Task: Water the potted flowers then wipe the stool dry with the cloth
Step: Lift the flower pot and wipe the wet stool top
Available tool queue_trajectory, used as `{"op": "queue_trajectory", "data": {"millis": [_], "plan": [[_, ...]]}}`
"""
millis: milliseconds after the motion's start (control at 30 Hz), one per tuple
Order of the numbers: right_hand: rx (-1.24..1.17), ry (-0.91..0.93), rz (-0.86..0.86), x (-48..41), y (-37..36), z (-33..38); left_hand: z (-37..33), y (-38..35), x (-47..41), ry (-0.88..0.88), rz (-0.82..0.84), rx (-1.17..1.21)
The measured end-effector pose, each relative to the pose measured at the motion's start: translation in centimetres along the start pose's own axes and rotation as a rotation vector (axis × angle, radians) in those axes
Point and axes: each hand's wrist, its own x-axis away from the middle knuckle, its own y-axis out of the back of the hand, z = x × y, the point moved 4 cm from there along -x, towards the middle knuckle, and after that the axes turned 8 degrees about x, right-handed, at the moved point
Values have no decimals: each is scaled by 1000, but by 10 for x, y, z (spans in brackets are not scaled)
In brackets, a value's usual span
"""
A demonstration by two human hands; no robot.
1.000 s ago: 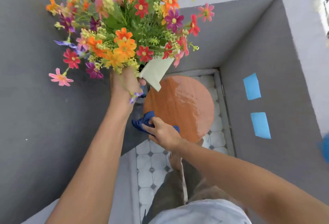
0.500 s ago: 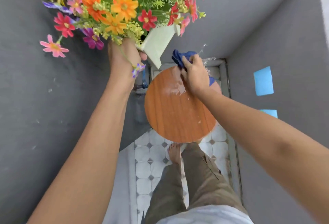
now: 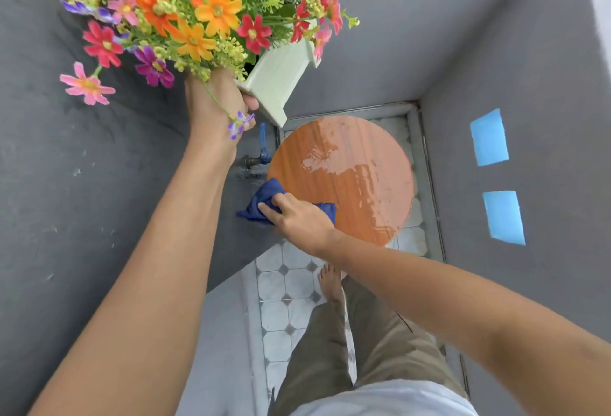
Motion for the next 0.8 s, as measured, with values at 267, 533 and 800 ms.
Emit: {"op": "queue_trajectory", "data": {"millis": [267, 533, 800], "plan": [[25, -702, -167, 15, 66, -168, -5, 6, -5, -26, -1, -21], [49, -746, -205, 57, 53, -141, 13, -21, 6, -16, 65, -30], [-85, -182, -79, 46, -12, 23, 21, -8, -6, 15, 15, -2]]}}
